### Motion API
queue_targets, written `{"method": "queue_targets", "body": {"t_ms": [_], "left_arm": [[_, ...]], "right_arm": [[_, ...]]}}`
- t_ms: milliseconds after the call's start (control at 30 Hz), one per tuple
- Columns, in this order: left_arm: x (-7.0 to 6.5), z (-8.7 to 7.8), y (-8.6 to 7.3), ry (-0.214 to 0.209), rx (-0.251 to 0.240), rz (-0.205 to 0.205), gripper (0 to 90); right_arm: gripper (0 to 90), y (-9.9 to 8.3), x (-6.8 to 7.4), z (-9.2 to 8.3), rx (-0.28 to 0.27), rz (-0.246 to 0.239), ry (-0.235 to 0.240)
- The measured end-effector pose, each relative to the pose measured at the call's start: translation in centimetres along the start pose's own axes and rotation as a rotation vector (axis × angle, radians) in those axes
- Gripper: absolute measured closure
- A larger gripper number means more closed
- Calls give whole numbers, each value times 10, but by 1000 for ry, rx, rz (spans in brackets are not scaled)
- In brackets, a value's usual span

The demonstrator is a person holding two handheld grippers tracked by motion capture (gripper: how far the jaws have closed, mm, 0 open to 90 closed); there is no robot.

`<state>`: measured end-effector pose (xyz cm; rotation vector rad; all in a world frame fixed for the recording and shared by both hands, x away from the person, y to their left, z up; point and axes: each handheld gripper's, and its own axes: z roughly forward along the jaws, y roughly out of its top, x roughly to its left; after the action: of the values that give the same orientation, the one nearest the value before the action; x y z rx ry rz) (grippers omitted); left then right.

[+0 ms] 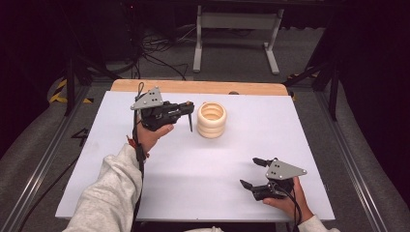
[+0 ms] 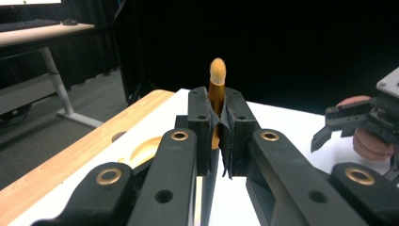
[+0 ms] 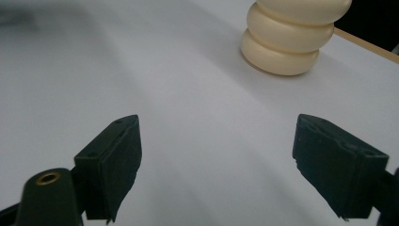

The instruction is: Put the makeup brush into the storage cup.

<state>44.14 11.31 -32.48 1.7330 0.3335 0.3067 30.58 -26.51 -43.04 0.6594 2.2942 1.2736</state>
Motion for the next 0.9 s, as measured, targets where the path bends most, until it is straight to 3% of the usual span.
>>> {"method": "queue_targets", "body": {"t_ms": [467, 900], "left_arm": [[7, 9, 10, 19, -29, -9, 839], [11, 15, 24, 30, -31, 11, 839]], "right_arm": [[175, 0, -2, 0, 0, 4, 2], [180, 0, -3, -2, -6, 7, -5]]}}
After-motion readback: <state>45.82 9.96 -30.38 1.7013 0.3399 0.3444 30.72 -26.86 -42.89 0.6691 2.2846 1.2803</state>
